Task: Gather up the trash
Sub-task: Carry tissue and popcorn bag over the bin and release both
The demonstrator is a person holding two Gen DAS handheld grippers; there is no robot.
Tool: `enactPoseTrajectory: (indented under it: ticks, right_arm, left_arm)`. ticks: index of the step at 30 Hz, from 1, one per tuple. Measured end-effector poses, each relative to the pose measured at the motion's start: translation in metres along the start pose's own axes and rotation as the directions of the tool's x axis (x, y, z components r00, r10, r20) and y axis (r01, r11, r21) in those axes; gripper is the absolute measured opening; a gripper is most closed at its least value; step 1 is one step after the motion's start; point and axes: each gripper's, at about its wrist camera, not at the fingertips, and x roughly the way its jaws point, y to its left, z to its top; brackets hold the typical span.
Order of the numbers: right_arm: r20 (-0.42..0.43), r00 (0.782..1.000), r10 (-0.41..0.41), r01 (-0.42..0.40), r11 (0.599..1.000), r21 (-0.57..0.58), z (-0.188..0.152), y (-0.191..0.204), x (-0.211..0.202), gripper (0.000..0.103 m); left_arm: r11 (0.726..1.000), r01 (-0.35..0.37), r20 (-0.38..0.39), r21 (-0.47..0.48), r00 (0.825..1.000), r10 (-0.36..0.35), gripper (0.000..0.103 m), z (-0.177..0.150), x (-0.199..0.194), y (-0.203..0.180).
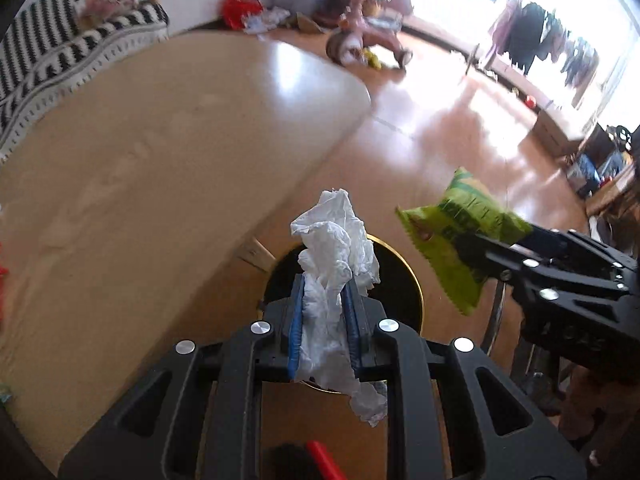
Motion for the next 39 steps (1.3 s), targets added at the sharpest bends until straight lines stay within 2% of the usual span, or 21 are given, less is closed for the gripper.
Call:
enactPoseTrajectory:
  ticks: [7,10,11,13,14,15,20,25,30,36,38,39]
  right_arm:
    - [-0.045,0.999,-0.017,0.019,0.999,0.048,-0.018,-0.032,0.022,0.059]
    - [-0.058,0.998,-0.019,0.023,0.998,0.059,-0.024,-0.039,0.031,0.059]
    - [-0.063,0.998,-0.019,0.023,0.998,0.066,-0.025,-0.041,0.034,0.059]
    - [-0.07,0.997,-0.018,0.023,0.997,0.075,-0.025,-0.043,0.039,0.059]
    - [-0.073,0.997,-0.017,0.023,0.997,0.077,-0.024,-0.044,0.041,0.059]
    - [-0.075,0.997,-0.016,0.022,0.997,0.08,-0.025,-0.045,0.042,0.059]
    - [-0.087,0.996,-0.013,0.021,0.996,0.087,-0.023,-0.043,0.05,0.059]
    - [-0.103,0.995,-0.004,0.013,0.997,0.081,-0.026,-0.036,0.059,0.059]
    - [-0.133,0.991,0.006,0.004,0.997,0.074,-0.029,-0.022,0.076,0.059]
    - [-0.164,0.986,0.007,0.002,0.999,0.054,-0.025,0.0,0.099,0.06]
    - [-0.174,0.985,0.004,0.008,0.998,0.063,-0.023,0.006,0.107,0.063]
    - [-0.175,0.985,0.004,0.008,0.998,0.067,-0.023,0.008,0.109,0.069]
  left_arm:
    - [1.0,0.028,-0.083,0.011,0.996,-0.027,0.018,-0.021,0.06,-0.006]
    - [0.999,0.028,-0.096,0.015,0.995,-0.027,0.02,-0.023,0.067,-0.003]
    - [0.999,0.037,-0.095,0.022,0.995,-0.034,0.025,-0.023,0.067,-0.003]
    - [0.999,0.046,-0.085,0.028,0.995,-0.043,0.041,-0.023,0.067,-0.004]
    - [0.998,0.047,-0.081,0.03,0.996,-0.044,0.054,-0.023,0.066,-0.005]
    - [0.998,0.044,-0.07,0.038,0.997,-0.041,0.061,-0.023,0.064,-0.007]
    - [0.998,0.034,-0.053,0.048,0.998,-0.031,0.062,-0.024,0.056,-0.005]
    - [1.0,0.005,-0.04,0.0,0.999,-0.005,0.065,-0.023,0.044,0.007]
    - [1.0,-0.002,0.006,-0.025,1.0,0.002,0.066,-0.018,0.021,0.019]
    - [0.998,0.0,0.096,-0.068,0.995,0.007,0.069,-0.003,-0.03,0.044]
    - [0.995,-0.002,0.135,-0.098,0.991,0.016,0.071,0.001,-0.055,0.061]
    - [0.994,-0.006,0.156,-0.111,0.987,0.023,0.073,0.002,-0.069,0.07]
